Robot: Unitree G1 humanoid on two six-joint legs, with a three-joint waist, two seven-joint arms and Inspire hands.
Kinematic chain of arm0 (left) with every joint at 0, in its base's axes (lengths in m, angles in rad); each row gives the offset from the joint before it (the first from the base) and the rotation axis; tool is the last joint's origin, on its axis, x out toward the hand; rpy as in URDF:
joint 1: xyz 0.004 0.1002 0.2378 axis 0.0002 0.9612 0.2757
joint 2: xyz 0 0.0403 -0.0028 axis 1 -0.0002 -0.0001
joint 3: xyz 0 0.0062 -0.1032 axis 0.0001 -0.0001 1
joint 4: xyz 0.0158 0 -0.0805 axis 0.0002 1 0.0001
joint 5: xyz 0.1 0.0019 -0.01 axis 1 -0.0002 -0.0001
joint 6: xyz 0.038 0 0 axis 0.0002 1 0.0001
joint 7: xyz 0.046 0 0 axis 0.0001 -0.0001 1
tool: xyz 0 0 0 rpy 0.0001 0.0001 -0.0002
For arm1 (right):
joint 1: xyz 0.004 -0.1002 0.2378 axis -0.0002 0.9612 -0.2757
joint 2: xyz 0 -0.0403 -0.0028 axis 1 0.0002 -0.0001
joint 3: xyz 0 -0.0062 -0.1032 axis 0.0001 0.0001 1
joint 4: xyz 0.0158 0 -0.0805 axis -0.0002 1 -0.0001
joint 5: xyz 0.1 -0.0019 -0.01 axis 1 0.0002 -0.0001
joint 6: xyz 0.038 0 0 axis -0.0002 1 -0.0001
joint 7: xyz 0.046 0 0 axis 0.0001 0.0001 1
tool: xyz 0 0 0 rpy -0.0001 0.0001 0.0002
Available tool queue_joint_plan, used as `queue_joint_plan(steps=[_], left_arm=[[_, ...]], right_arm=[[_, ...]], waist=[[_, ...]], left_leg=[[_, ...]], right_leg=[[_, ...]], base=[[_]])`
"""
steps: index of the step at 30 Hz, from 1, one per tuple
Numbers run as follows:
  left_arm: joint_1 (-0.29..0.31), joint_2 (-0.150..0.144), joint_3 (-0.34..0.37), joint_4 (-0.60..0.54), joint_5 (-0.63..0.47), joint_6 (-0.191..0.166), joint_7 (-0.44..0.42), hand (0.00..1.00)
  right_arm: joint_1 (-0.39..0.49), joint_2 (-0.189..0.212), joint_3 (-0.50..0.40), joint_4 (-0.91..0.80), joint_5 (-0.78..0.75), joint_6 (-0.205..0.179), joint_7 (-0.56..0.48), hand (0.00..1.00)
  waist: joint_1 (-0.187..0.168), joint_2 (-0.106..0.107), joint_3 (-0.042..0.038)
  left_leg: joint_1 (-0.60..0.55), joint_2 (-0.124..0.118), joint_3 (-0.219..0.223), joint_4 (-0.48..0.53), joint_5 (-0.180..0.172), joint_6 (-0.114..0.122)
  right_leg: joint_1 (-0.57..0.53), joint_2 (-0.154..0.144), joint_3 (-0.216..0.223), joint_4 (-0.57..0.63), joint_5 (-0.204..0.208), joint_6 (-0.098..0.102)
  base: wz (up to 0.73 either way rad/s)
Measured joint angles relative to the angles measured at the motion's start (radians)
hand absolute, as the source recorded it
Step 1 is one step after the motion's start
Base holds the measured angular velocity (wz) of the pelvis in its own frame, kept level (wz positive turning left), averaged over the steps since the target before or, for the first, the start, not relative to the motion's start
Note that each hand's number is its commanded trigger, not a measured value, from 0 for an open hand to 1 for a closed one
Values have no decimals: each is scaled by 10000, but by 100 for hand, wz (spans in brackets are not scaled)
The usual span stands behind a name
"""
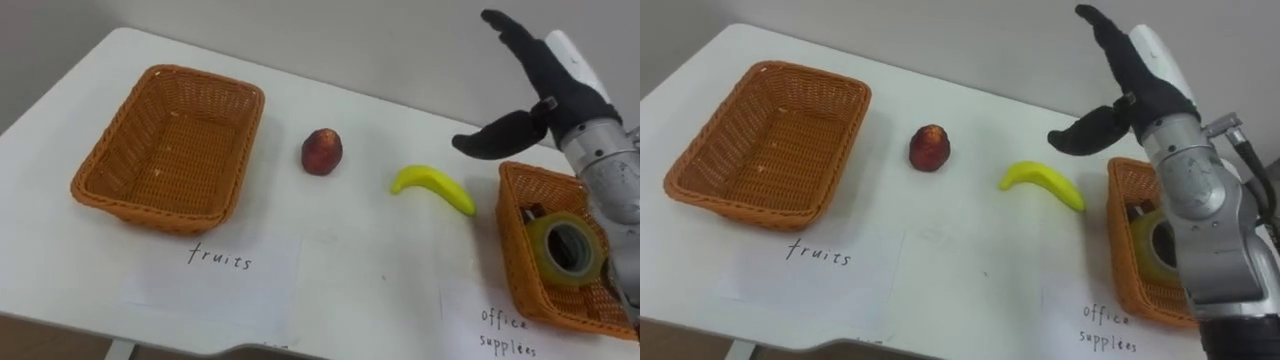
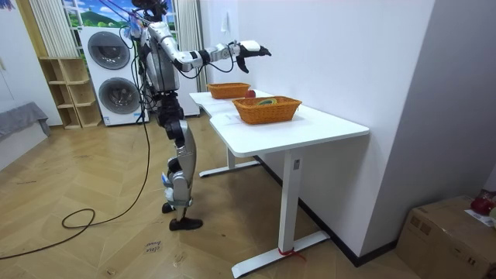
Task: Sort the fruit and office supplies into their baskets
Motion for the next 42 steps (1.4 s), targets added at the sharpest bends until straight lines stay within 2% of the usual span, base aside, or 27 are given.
queue_joint_plan(steps=[5, 12, 22, 28, 33, 42], left_arm=[[-84, 5, 0, -30, 18, 32, 6, 0], [-216, 34, -1, 78, 122, 145, 12, 0], [-266, 69, 0, 188, 124, 216, 16, 0], [-269, 92, -15, 189, 104, 220, 16, 0], [-341, 94, -89, 188, 109, 222, 14, 0], [-427, 105, -100, 227, 108, 343, 14, 0]], right_arm=[[6, 0, 357, 27, 6, 3, 130, 0], [43, 0, 374, 282, -262, 87, 329, 0], [86, 0, 375, 367, -421, 101, 568, 0], [86, 0, 585, 664, -743, 101, 752, 0], [86, 0, 780, 779, -1082, 291, 1100, 0], [86, 1, 880, 808, -1232, 310, 1204, 0]], waist=[[-3, 22, 16], [66, 44, 34], [238, -25, -16], [235, 11, 13], [238, 62, 54], [323, 68, 57]], left_leg=[[32, -31, 14, -6, 1, 7], [18, -58, 11, -24, 1, 9], [-63, -77, -46, 34, 6, 18], [-72, -89, -77, 2, 12, 28], [-102, -89, -98, -33, 12, 28], [-123, -85, -115, 8, 13, 28]], right_leg=[[14, -2, 171, -3, 0, 0], [16, 44, 193, 4, 0, 0], [-42, 30, 187, -5, 0, 0], [-27, -9, 64, -18, 0, 1], [-38, -10, -34, -23, -1, 1], [-16, -7, -52, -156, 0, 1]], base=[[-3], [0], [1], [1], [0], [0]])
